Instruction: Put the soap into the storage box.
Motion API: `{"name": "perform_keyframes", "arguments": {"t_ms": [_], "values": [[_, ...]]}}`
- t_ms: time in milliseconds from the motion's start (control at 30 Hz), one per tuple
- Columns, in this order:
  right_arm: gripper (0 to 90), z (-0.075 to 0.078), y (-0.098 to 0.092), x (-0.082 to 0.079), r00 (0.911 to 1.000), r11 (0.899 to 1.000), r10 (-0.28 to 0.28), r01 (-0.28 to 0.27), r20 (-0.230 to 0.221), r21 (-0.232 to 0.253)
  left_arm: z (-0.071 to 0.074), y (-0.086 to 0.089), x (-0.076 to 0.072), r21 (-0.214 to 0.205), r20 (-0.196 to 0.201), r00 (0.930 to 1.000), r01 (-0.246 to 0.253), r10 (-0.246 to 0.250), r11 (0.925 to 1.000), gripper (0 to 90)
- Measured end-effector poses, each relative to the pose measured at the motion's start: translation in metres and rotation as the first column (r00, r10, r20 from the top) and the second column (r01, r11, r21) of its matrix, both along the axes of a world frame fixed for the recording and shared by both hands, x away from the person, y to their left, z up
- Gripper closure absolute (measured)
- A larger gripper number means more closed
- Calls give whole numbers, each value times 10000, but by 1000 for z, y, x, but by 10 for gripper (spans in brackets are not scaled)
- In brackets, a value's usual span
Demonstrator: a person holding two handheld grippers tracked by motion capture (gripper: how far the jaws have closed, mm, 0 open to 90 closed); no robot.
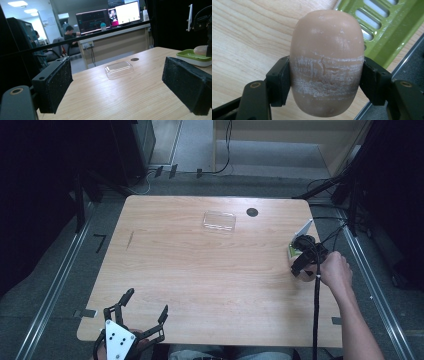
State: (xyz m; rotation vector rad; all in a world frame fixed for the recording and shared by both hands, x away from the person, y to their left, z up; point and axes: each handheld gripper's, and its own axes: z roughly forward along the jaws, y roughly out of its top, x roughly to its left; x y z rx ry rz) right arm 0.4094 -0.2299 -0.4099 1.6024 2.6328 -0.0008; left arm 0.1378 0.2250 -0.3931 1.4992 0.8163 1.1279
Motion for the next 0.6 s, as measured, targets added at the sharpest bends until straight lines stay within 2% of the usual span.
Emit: {"name": "perform_keyframes", "arguments": {"t_ms": [67,133,600], "values": [[337,0,-2,1,10000,10000,53,-54,66,57,0,0,0,-8,4,10000,-9,9,10000,99],[337,0,-4,2,9998,9998,-181,181,111,53,0,0,0,8,2,10000,-5,5,10000,99],[337,1,-11,11,9983,9983,-551,547,198,217,0,0,0,28,1,10000,-17,17,10000,99]]}}
